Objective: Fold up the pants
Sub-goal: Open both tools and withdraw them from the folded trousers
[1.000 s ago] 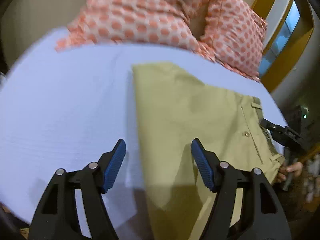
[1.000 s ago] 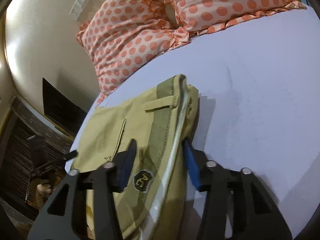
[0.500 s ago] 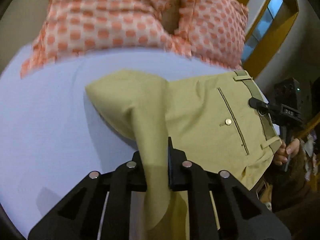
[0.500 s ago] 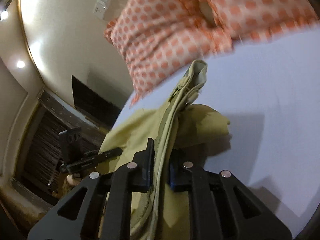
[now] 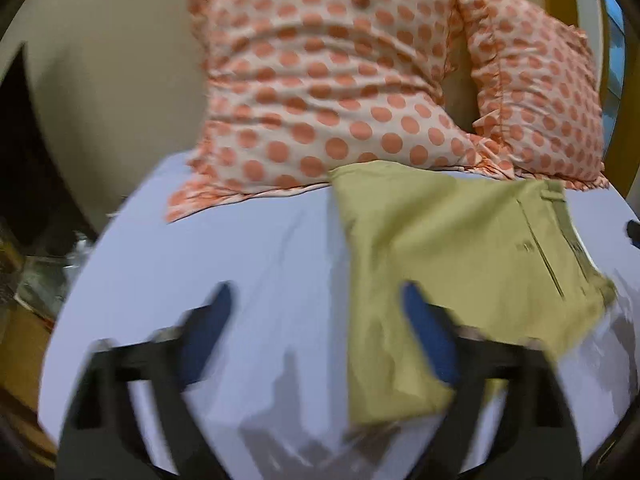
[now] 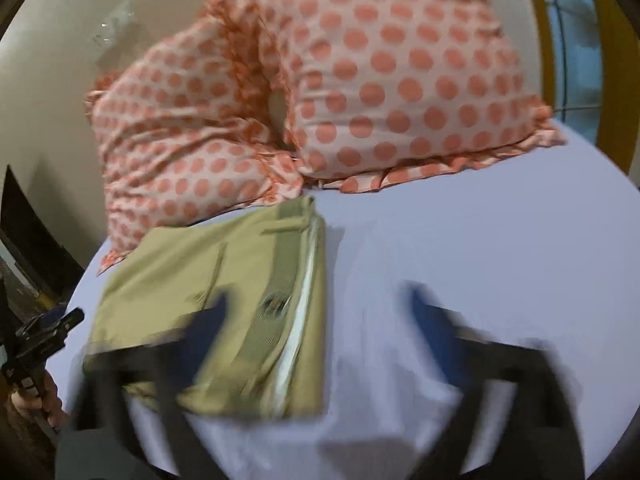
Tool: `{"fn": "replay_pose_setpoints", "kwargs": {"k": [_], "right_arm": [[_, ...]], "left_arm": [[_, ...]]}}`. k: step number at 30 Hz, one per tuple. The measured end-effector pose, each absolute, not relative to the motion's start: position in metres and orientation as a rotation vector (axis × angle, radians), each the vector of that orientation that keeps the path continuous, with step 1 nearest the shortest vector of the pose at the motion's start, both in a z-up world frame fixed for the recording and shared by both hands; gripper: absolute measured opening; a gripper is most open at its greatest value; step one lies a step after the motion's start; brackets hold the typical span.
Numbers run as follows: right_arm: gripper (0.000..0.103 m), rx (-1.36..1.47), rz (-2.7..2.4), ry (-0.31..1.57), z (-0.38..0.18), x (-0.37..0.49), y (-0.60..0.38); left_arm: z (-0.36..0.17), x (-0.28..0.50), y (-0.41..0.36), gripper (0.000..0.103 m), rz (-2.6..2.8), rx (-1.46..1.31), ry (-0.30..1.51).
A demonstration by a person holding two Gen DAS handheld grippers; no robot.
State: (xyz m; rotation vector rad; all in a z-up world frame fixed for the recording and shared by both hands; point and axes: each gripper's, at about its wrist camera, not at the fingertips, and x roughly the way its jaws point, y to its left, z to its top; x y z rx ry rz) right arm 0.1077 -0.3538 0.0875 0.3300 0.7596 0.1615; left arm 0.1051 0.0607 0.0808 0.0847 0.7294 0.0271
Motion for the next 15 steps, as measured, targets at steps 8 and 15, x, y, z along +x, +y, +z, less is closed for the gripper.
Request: {"fn": "replay_pose_setpoints", "kwargs": {"k": [8, 15], "right_arm": [[0.102, 0.190, 0.194, 0.863, 0.062, 0.045, -0.269], [0.102, 0.034, 0.131, 0.924, 0.034, 0.045, -0.227]], "left_arm": [[0.046, 0.031, 0.028, 0.101, -0.105, 0.045, 0.851], [0.023, 0.037, 0.012, 0.101, -0.068, 0.085, 0.879]]}}
